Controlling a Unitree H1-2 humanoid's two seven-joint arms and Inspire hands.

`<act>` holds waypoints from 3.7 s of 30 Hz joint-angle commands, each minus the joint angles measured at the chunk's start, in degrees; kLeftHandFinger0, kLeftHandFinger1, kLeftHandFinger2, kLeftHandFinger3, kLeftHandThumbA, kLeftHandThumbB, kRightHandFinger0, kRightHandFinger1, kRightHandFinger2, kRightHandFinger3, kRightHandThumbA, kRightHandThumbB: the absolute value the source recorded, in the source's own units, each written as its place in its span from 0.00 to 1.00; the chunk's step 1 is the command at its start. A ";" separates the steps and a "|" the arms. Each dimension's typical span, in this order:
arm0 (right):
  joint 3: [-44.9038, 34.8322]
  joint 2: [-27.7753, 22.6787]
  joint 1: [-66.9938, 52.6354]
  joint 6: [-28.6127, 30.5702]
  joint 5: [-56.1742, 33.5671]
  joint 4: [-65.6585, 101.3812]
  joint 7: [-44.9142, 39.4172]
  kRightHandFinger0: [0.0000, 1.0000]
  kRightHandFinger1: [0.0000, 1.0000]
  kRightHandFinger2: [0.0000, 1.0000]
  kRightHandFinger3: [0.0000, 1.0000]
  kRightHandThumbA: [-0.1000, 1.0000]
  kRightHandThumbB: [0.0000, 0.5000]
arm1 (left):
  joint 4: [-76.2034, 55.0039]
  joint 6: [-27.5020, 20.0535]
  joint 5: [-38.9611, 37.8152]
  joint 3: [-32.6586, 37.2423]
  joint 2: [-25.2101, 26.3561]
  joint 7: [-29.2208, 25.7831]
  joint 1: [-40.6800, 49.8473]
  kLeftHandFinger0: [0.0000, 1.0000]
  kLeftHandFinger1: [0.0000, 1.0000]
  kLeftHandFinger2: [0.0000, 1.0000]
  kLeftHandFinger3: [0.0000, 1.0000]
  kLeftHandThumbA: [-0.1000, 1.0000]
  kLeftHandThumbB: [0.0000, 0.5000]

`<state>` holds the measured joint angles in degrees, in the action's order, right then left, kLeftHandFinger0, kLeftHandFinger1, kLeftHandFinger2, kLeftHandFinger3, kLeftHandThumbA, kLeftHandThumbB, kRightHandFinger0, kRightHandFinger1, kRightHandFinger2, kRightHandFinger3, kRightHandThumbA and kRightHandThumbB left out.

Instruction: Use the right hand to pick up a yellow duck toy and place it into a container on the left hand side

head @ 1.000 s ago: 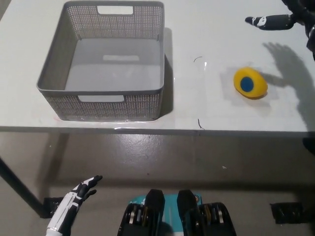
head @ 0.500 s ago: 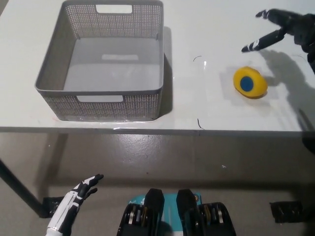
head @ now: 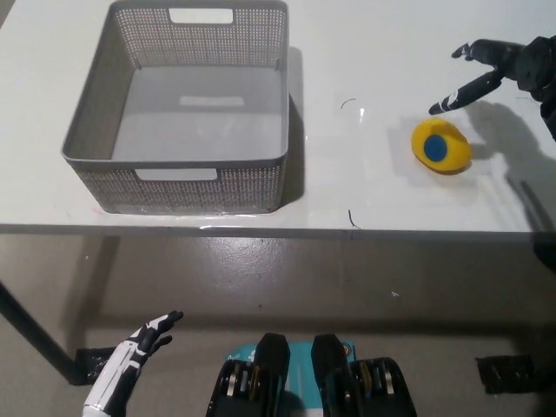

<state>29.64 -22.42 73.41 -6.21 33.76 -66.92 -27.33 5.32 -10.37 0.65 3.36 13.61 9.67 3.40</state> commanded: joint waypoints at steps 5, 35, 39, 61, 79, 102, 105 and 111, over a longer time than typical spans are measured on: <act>0.46 0.86 2.04 1.20 -0.03 -3.02 -0.47 1.00 1.00 1.00 1.00 1.00 1.00 | -1.32 -2.64 0.73 -0.11 0.70 0.31 0.97 1.00 1.00 1.00 1.00 1.00 0.62; 1.02 6.37 -3.94 4.12 -0.81 -12.81 3.07 1.00 1.00 1.00 1.00 1.00 1.00 | -1.13 -4.78 1.25 -0.27 0.10 0.11 3.37 1.00 1.00 1.00 1.00 1.00 0.62; -0.88 6.25 -4.14 3.94 -2.31 -12.77 7.27 1.00 1.00 1.00 1.00 0.96 1.00 | -0.29 -5.27 1.53 -0.28 0.39 0.17 2.53 1.00 1.00 1.00 1.00 1.00 0.64; -10.21 5.52 -7.14 16.17 -5.66 -11.59 38.21 0.00 0.12 0.37 0.21 0.15 0.20 | -1.29 -3.95 5.08 0.10 0.98 -0.30 1.68 1.00 1.00 1.00 1.00 1.00 0.63; -12.86 4.75 -5.00 21.25 -8.09 -11.44 41.82 0.00 0.22 0.47 0.18 0.21 0.21 | -0.68 -4.09 4.66 -0.38 0.97 -0.10 0.86 1.00 1.00 1.00 1.00 1.00 0.64; -14.23 16.42 6.58 20.33 -9.06 -5.74 41.94 0.00 0.23 0.51 0.47 0.16 0.24 | -1.25 -2.47 4.84 0.06 0.71 0.32 1.29 1.00 1.00 1.00 1.00 1.00 0.62; -14.08 19.10 7.89 18.18 -8.87 -5.83 41.78 0.00 0.23 0.52 0.49 0.19 0.25 | -1.48 -1.99 5.10 0.08 0.73 0.26 1.39 1.00 1.00 1.00 1.00 1.00 0.65; -13.58 23.68 9.60 18.71 -8.68 -7.23 42.61 0.00 0.15 0.39 0.33 0.19 0.25 | -1.21 -2.45 5.02 0.33 0.57 0.42 1.22 1.00 1.00 1.00 1.00 1.00 0.64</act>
<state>15.76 -1.28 77.02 12.53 25.60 -74.51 13.02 5.91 -12.26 5.89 3.50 13.55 9.64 4.92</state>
